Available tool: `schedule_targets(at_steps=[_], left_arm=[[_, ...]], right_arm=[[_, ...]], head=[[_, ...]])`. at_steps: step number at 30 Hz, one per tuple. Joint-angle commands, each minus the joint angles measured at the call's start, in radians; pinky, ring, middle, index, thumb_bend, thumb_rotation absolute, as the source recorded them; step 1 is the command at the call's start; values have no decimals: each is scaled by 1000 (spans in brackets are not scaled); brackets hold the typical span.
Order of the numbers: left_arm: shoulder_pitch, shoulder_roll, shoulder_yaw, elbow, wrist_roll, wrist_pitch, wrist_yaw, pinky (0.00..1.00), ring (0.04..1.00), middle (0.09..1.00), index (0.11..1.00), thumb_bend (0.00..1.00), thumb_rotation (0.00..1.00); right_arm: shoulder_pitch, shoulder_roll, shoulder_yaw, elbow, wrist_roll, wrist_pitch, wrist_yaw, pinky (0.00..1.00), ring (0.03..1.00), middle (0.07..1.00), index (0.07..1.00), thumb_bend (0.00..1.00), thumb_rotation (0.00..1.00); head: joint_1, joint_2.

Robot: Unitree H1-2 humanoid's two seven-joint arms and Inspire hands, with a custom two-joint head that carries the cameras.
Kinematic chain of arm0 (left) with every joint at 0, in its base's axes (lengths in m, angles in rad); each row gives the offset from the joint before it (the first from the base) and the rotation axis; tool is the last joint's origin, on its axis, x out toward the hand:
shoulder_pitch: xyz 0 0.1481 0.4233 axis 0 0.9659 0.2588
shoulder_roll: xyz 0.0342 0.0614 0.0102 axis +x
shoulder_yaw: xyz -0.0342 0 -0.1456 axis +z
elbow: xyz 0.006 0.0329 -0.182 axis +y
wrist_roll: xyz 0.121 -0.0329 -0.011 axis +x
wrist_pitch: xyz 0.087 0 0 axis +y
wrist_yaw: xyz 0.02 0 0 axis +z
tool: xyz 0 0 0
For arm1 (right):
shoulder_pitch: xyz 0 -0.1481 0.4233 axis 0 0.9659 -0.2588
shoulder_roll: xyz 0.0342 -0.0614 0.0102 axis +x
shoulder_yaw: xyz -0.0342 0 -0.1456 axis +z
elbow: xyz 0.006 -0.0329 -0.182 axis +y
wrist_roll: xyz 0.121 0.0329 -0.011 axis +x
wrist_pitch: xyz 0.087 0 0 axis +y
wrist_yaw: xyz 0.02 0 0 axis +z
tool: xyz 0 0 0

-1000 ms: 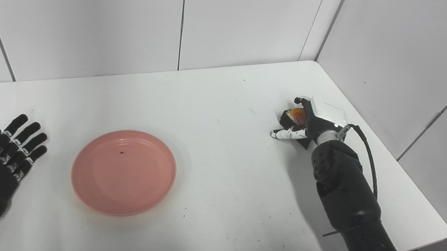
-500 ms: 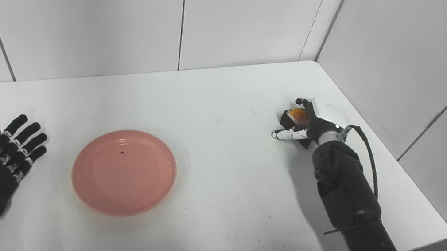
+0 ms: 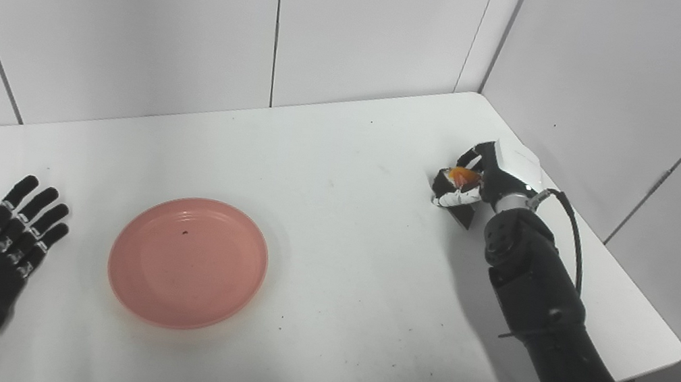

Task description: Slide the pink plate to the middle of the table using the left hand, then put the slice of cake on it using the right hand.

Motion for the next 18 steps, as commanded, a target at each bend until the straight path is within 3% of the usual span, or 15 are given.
schedule_targets(at_steps=[1,7,11,18], left_arm=[[29,12,-2,26,4,55,15,954,924,936,935,360,1000],[30,17,-8,27,10,46,9,952,924,935,934,362,1000],[30,16,-8,31,6,42,7,958,931,940,935,366,1000],[33,7,-19,28,9,39,11,953,927,936,935,367,1000]], right_arm=[[-35,-30,8,-15,2,11,3,324,406,446,542,518,0],[-47,-37,0,16,0,19,45,328,404,439,544,517,0],[-45,-23,-25,-8,-32,19,80,346,426,448,541,518,0],[-32,-31,-20,-107,-23,19,103,377,448,465,523,522,0]], head=[[1,-1],[1,-1],[7,-2],[32,-7]])
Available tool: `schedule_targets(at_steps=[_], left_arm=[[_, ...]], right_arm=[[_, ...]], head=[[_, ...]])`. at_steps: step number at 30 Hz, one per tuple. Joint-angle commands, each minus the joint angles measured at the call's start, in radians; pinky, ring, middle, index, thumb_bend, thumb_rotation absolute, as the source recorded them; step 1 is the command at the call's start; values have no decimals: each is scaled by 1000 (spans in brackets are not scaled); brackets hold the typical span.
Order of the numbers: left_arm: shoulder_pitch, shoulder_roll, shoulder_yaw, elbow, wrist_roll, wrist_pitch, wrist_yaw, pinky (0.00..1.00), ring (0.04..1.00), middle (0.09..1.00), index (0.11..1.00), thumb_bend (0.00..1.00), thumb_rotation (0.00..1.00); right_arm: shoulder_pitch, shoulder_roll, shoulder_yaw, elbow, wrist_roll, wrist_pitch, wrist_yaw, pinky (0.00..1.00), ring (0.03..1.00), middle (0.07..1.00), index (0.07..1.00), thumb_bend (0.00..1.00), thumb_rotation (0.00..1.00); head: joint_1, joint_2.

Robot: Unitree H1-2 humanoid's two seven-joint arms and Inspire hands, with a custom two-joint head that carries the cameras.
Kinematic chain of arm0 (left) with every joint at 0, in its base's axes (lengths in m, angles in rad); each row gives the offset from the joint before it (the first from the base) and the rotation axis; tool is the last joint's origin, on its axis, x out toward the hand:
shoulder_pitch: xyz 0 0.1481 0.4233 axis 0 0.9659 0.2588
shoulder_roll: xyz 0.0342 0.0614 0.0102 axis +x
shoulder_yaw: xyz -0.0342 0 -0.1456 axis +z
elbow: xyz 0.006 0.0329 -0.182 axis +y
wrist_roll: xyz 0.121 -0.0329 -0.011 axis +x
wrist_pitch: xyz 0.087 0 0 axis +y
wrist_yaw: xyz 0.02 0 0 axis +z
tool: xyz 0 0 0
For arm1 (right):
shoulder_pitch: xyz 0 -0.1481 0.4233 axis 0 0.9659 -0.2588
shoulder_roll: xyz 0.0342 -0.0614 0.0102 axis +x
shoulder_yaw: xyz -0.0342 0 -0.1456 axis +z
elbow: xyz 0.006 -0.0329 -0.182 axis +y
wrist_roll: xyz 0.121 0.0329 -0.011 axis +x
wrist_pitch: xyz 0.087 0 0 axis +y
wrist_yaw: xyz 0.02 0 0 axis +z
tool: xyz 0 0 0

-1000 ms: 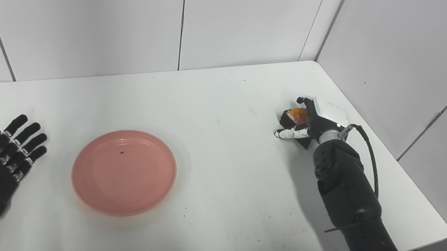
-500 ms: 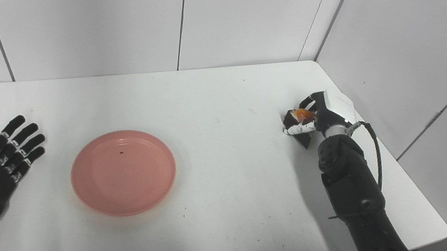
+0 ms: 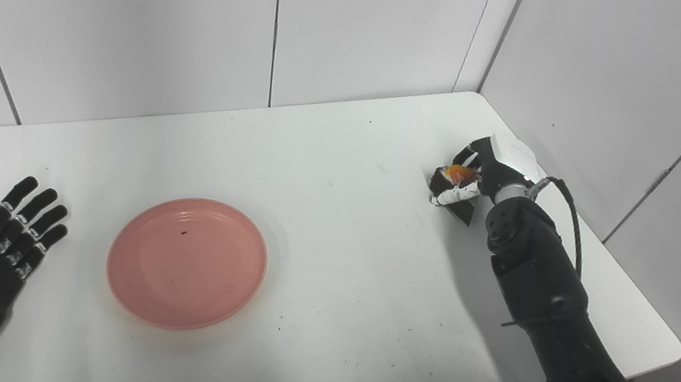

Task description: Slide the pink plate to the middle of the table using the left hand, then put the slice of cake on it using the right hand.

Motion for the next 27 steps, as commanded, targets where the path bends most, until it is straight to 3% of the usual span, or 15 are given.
schedule_targets(at_steps=[1,8,16,21,27], left_arm=[[33,-1,-10,27,12,37,12,954,929,938,936,367,1000],[41,-19,-34,22,33,14,17,956,939,950,947,376,1000],[46,-48,-64,16,62,-3,39,962,940,948,942,390,1000],[46,-67,-85,26,82,-26,42,961,940,946,943,385,1000],[48,-110,-107,2,111,-3,86,957,938,945,941,378,1000]], right_arm=[[-30,-22,-12,-75,-23,3,15,372,442,460,531,520,0],[-44,15,-32,-273,-107,3,139,348,425,459,534,520,0],[-77,82,-8,-447,-193,3,288,329,417,452,542,517,0],[-107,120,37,-506,-193,2,340,337,421,448,545,515,0],[-143,144,110,-515,-176,-3,353,333,412,442,547,515,0]], head=[[11,-1],[56,-5],[142,-6],[213,-2],[324,12]])
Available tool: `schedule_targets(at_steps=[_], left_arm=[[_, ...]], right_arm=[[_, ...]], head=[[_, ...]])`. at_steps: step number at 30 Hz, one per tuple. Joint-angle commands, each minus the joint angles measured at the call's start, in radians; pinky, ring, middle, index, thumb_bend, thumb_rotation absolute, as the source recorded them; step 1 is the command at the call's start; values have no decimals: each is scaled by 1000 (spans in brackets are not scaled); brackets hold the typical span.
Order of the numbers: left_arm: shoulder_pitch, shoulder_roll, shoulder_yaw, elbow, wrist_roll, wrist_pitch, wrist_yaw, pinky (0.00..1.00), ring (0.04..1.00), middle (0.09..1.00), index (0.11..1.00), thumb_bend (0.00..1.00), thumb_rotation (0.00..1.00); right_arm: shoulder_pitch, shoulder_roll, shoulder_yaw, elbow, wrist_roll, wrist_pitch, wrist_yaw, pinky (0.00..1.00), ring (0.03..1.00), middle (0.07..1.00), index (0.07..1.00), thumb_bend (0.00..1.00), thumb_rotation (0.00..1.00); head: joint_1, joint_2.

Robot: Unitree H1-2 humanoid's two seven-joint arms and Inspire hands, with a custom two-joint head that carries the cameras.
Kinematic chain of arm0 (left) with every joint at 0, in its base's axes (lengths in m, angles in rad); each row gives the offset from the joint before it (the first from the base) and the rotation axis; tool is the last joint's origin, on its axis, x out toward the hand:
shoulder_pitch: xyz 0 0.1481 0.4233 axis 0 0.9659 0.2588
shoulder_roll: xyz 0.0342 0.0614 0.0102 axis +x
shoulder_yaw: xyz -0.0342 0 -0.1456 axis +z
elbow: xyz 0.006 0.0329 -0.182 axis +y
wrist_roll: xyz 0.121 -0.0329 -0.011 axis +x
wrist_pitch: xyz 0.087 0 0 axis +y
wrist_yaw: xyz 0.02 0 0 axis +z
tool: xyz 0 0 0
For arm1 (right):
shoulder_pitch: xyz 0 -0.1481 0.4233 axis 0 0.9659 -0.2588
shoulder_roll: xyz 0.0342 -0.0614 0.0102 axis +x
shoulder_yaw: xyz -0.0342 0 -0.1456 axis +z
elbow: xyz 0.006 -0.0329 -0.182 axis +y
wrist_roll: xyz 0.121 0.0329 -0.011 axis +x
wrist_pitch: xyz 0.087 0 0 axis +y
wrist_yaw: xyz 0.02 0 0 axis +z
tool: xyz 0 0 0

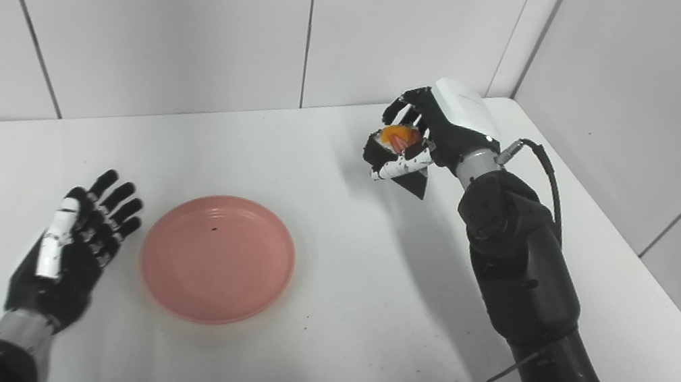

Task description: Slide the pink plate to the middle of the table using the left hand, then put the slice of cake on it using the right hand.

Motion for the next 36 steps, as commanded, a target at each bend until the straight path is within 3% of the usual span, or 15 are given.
schedule_targets(at_steps=[1,10,18,27,36], left_arm=[[30,-17,-19,20,36,57,39,953,936,942,939,378,1000],[18,-67,-46,17,82,62,100,921,922,930,926,367,1000],[2,-95,-59,34,112,64,123,904,909,920,923,360,1000],[-9,-121,-66,31,136,86,145,887,898,908,909,366,1000],[-14,-126,-67,23,135,99,149,887,890,897,902,351,1000]], right_arm=[[-71,9,18,-41,13,-14,-15,326,406,439,547,515,0],[-118,84,133,-27,47,-28,-23,318,407,445,545,516,0],[-129,128,206,2,69,-39,-42,333,418,435,544,517,0],[-118,177,279,36,62,-64,-73,301,388,425,540,518,0],[-91,194,317,60,76,-72,-84,322,405,432,542,518,0]], head=[[51,7],[159,27],[212,44],[236,64],[239,85]])
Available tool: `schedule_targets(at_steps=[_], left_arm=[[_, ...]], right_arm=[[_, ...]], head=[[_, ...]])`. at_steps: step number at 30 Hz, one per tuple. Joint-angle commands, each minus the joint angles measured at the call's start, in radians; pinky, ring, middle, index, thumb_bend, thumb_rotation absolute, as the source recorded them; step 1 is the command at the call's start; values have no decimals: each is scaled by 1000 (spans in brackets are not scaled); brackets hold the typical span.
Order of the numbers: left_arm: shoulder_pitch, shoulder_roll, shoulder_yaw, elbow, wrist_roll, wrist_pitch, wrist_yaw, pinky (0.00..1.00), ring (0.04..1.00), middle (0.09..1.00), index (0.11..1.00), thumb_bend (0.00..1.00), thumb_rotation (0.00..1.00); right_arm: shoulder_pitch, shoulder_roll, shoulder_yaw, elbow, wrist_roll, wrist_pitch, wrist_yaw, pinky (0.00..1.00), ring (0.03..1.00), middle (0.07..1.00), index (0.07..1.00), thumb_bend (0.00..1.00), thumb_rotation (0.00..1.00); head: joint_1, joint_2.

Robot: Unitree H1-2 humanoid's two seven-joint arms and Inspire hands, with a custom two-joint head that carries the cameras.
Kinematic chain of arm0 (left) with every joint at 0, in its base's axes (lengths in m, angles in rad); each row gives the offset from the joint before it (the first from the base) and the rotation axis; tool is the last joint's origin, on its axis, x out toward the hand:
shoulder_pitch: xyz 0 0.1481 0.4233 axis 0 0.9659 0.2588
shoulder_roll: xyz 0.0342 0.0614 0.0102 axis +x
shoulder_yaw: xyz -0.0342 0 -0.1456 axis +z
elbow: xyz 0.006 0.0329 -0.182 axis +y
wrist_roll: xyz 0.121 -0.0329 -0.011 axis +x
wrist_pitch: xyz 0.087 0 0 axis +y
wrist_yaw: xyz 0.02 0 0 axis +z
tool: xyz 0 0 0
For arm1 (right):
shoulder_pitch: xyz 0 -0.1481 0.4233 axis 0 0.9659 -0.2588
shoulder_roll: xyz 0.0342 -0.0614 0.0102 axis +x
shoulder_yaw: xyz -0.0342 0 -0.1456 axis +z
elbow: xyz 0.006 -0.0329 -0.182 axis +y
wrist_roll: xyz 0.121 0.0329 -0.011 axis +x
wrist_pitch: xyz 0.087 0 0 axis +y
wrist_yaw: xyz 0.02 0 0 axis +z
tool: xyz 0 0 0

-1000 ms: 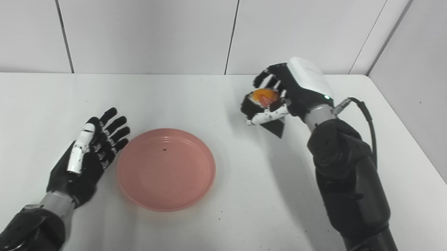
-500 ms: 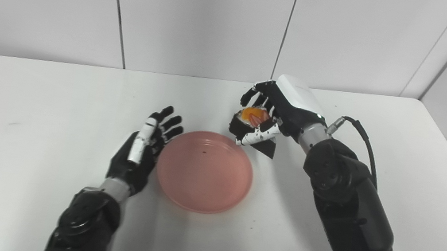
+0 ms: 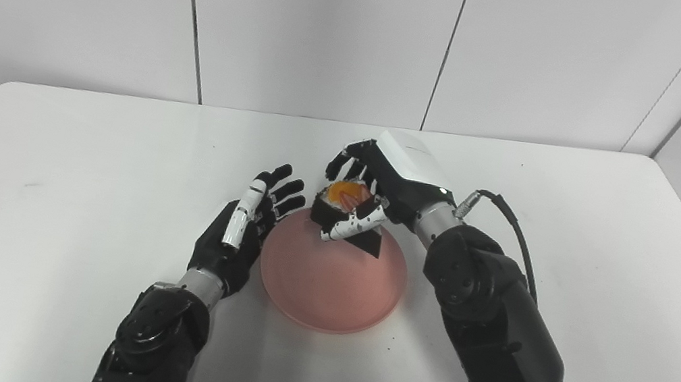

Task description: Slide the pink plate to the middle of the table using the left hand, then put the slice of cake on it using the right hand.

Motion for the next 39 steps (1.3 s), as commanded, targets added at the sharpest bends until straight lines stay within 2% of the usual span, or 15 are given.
schedule_targets(at_steps=[1,8,15,22,26,31,39], left_arm=[[14,-2,-2,17,13,76,18,888,890,898,902,352,1000],[15,0,-6,3,14,81,13,889,890,898,903,354,1000],[13,2,-9,0,21,80,15,893,897,904,903,356,1000],[13,-1,-12,-12,31,93,21,882,888,894,892,358,1000],[12,-3,-11,-14,33,97,23,885,888,894,891,358,1000],[11,-6,-9,-18,28,99,22,888,890,896,894,353,1000],[8,-7,-9,-14,25,97,17,897,898,902,898,350,1000]], right_arm=[[-16,2,0,-15,-1,-44,-38,322,405,433,542,518,0],[14,3,14,-11,24,-75,-51,319,396,429,542,518,0],[36,-1,24,-22,4,-60,-47,347,424,435,538,519,0],[63,1,28,-16,7,-57,-46,279,360,419,542,517,0],[83,6,36,9,0,-64,-63,284,367,419,543,517,0],[96,10,41,42,2,-85,-91,330,424,433,543,518,0],[101,12,46,80,10,-98,-122,319,416,427,537,519,0]], head=[[-1,7],[2,24],[11,38],[15,47],[19,51],[20,54],[24,58]])
